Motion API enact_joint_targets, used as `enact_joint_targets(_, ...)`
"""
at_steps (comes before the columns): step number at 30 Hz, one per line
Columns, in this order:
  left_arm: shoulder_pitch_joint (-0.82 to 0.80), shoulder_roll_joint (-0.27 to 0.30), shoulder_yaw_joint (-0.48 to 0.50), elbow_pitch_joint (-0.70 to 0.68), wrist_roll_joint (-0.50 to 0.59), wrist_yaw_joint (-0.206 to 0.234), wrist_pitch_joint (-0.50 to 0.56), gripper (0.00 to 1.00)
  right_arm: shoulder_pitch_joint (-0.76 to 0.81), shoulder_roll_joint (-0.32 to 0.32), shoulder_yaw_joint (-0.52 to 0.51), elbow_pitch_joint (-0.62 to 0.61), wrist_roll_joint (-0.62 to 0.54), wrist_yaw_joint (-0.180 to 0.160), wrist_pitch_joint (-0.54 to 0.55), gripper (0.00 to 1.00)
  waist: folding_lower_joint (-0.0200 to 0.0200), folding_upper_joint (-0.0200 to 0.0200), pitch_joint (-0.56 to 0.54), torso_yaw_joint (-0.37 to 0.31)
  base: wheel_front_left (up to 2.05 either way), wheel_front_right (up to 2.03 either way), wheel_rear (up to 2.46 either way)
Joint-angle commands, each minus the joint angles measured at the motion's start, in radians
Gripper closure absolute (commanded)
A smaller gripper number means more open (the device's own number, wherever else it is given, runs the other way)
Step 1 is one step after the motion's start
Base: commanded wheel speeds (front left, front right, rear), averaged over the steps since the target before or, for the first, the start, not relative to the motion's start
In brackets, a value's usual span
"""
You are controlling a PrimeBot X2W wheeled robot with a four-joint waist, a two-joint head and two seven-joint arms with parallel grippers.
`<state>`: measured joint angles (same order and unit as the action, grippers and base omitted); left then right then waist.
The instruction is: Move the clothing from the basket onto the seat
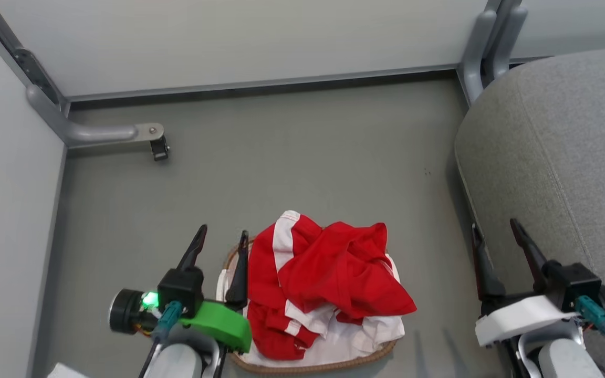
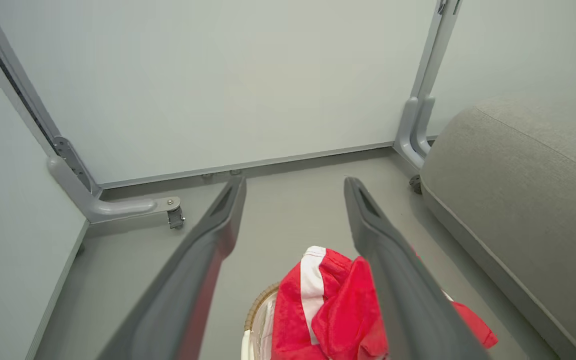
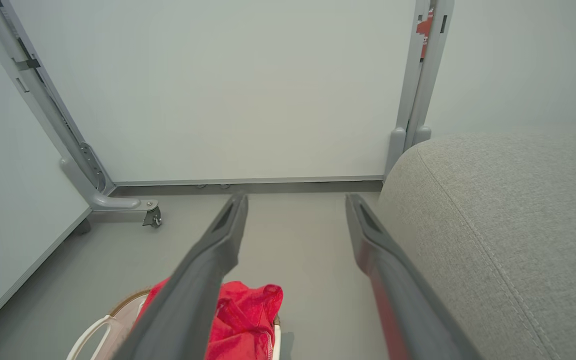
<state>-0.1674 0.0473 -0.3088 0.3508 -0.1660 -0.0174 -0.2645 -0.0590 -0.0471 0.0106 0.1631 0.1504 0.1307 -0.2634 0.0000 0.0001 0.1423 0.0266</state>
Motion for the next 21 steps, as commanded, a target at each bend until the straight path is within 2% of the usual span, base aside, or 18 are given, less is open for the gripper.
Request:
enact_joint_targets(1,-0.045,0.006,-0.024,0.027,0.008,-0.010,0.000,0.00,-0.033,-0.006,-0.008,-0.013,-0.008,0.000,-0.002,0.00,0.0000,-0.0001,0.100,-0.023,0.00,0.00,0.00)
enact_joint_targets(12,-0.354,0.006,-0.279,0.412,0.091,-0.078,0.009,0.00,-0.205,-0.005,-0.012,-0.057,0.005,0.000,-0.002,0.00,0.0000,-0.0001,0.378,-0.122,0.00,0.00,0.00)
enact_joint_targets(21,-0.485,0.007,-0.388,0.625,0.123,-0.096,0.047,0.00,-0.276,-0.004,0.001,-0.060,0.051,0.000,-0.002,0.00,0.0000,-0.0001,0.522,-0.184,0.00,0.00,0.00)
